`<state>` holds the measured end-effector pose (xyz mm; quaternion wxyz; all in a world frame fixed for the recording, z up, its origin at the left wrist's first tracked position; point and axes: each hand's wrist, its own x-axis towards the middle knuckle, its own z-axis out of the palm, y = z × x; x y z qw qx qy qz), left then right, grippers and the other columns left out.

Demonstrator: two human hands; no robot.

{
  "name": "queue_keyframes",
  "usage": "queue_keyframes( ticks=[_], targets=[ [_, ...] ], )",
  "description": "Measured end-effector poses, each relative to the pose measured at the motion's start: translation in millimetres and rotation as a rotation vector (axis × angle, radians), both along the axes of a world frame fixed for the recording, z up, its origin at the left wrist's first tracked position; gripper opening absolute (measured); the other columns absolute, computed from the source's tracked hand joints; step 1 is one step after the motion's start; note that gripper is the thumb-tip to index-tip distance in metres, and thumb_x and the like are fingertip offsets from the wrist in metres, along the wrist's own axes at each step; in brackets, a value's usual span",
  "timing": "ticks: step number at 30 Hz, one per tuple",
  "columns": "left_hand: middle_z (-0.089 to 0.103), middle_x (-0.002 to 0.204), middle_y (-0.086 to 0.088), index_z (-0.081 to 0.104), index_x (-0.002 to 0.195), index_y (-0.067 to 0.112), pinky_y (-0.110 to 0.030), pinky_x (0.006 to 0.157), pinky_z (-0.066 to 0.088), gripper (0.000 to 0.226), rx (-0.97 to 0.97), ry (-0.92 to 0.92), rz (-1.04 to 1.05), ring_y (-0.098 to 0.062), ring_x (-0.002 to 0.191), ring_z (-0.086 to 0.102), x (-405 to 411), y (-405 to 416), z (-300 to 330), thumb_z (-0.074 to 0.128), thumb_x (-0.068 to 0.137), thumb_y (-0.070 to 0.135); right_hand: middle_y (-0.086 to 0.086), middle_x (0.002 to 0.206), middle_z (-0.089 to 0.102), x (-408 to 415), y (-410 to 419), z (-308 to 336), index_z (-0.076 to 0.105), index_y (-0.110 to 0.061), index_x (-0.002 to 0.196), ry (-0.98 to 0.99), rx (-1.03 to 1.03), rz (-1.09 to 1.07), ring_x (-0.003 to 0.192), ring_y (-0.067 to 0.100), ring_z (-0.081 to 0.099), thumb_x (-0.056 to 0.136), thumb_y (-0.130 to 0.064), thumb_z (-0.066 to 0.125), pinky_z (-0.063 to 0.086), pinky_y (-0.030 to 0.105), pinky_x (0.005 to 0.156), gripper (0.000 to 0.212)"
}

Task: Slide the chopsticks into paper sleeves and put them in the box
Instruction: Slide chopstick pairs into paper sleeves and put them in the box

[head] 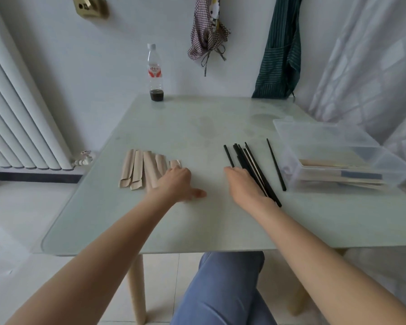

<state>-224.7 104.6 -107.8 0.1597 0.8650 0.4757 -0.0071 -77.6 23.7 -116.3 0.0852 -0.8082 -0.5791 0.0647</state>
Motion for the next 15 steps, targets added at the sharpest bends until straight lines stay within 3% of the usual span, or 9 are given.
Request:
queue_keyframes(
  ticks=[3, 7, 10, 12, 13, 15],
  targets=[
    [0.044, 0.094, -0.009, 0.045, 0.057, 0.014, -0.033, 0.082, 0.047, 0.054, 0.041, -0.012, 0.007, -0.028, 0.101, 0.053, 0, 0, 1, 0.069, 0.07, 0.061, 0.02, 0.129, 0.041, -2, 4, 7, 0.044, -0.003, 0.129, -0.009, 0.04, -0.077, 0.116, 0.036, 0.046, 0.085, 0.017, 0.035, 0.043, 0.039, 0.094, 0.05],
    [0.045, 0.094, -0.007, 0.044, 0.068, 0.009, -0.032, 0.074, 0.045, 0.058, 0.077, -0.034, 0.039, -0.027, 0.098, 0.056, -1, -3, -2, 0.07, 0.07, 0.06, 0.026, 0.13, 0.044, -15, 11, 13, 0.036, 0.005, 0.13, -0.1, -0.116, -0.211, 0.119, 0.037, 0.048, 0.089, 0.004, 0.049, 0.043, 0.036, 0.093, 0.043],
    [0.046, 0.087, -0.006, 0.046, 0.081, 0.007, -0.032, 0.07, 0.042, 0.058, 0.086, -0.074, 0.046, -0.028, 0.099, 0.057, -2, -6, -4, 0.07, 0.071, 0.058, 0.018, 0.12, 0.056, -18, 20, 24, 0.052, 0.0, 0.119, -0.059, -0.228, -0.18, 0.107, 0.031, 0.059, 0.088, -0.001, 0.05, 0.047, 0.03, 0.077, 0.032],
    [0.05, 0.094, -0.011, 0.052, 0.087, 0.005, -0.031, 0.071, 0.039, 0.056, 0.094, -0.09, 0.029, -0.029, 0.104, 0.053, -3, -7, -5, 0.068, 0.074, 0.057, 0.015, 0.097, 0.06, -19, 28, 36, 0.054, -0.004, 0.101, 0.103, -0.35, -0.24, 0.076, 0.024, 0.062, 0.089, -0.002, 0.048, 0.05, 0.026, 0.061, 0.014],
    [0.053, 0.101, -0.014, 0.055, 0.089, 0.003, -0.031, 0.072, 0.038, 0.055, 0.099, -0.094, 0.021, -0.029, 0.106, 0.052, -4, -6, -4, 0.067, 0.076, 0.055, 0.013, 0.084, 0.058, -19, 32, 40, 0.052, -0.001, 0.091, 0.281, -0.388, -0.277, 0.065, 0.021, 0.059, 0.09, -0.001, 0.046, 0.053, 0.025, 0.059, 0.005],
    [0.058, 0.11, -0.016, 0.059, 0.096, -0.001, -0.031, 0.075, 0.038, 0.047, 0.099, -0.124, 0.032, -0.03, 0.108, 0.052, -4, -1, -5, 0.066, 0.083, 0.043, 0.011, 0.071, 0.052, -18, 38, 45, 0.046, 0.0, 0.075, 0.703, -0.328, -0.303, 0.063, 0.019, 0.055, 0.093, 0.005, 0.044, 0.055, 0.029, 0.078, 0.019]
  ],
)
